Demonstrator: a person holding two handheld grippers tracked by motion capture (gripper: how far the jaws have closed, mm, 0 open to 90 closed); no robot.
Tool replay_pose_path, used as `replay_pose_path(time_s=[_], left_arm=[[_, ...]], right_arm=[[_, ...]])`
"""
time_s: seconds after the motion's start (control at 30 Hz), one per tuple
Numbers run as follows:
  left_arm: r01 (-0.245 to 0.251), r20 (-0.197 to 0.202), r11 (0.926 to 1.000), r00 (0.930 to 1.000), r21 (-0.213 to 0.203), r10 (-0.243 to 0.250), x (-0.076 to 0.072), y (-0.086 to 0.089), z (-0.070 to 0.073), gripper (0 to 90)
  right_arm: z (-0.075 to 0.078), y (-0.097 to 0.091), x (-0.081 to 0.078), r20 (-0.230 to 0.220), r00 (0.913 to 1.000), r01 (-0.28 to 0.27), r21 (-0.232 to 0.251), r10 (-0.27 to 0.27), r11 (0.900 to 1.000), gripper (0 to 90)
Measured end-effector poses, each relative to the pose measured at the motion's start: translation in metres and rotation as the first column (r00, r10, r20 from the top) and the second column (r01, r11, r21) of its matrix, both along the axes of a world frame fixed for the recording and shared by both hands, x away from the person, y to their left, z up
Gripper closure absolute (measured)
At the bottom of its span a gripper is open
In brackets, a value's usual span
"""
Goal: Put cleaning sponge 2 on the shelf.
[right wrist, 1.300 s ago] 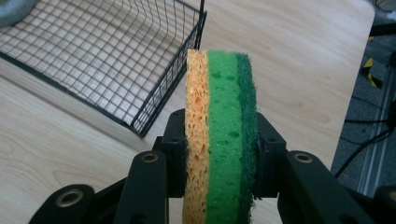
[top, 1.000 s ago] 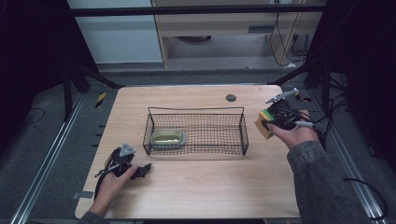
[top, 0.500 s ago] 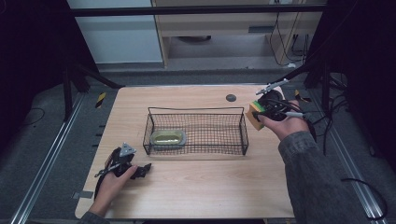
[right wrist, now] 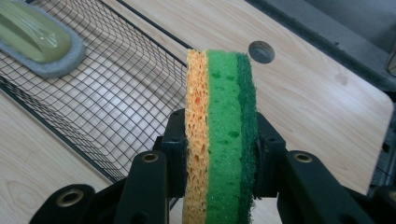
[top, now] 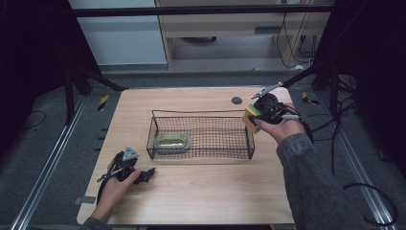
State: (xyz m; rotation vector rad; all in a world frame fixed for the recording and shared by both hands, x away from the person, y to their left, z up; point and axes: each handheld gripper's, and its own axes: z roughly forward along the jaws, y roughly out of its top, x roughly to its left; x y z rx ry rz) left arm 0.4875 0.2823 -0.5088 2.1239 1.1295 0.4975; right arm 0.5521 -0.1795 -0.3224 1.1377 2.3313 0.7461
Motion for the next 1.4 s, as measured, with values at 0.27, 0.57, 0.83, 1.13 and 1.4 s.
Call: replay_pose_path(time_s=[0.27,0.57,0.83,1.13,1.4], left_arm=[[0.002,-0.002,1.0,1.0,-0.001,-0.002,0.0,0.0,0.0,0.0],[0.002,-0.002,1.0,1.0,-0.002,-0.002,0.0,0.0,0.0,0.0],[0.003,-0.003,1.0,1.0,-0.001,-0.003,0.0,0.0,0.0,0.0],[0.003,-0.003,1.0,1.0,-0.001,-0.003,0.0,0.0,0.0,0.0],[0.006,-0.004,1.0,1.0,0.003,-0.006,0.001,0.0,0.0,0.0]], right_arm=[[-0.011,0.008,0.009,-0.007,0.9998,-0.017,0.011,0.017,0.9998,64.8],[-0.025,0.017,0.023,-0.026,0.9992,-0.031,0.028,0.031,0.9991,64.8],[-0.036,0.016,0.036,-0.035,0.9991,-0.024,0.027,0.025,0.9994,64.9],[-0.046,0.013,0.039,-0.043,0.9989,-0.018,0.026,0.019,0.9995,64.8],[-0.051,0.011,0.041,-0.05,0.9987,-0.011,0.029,0.013,0.9995,64.8]])
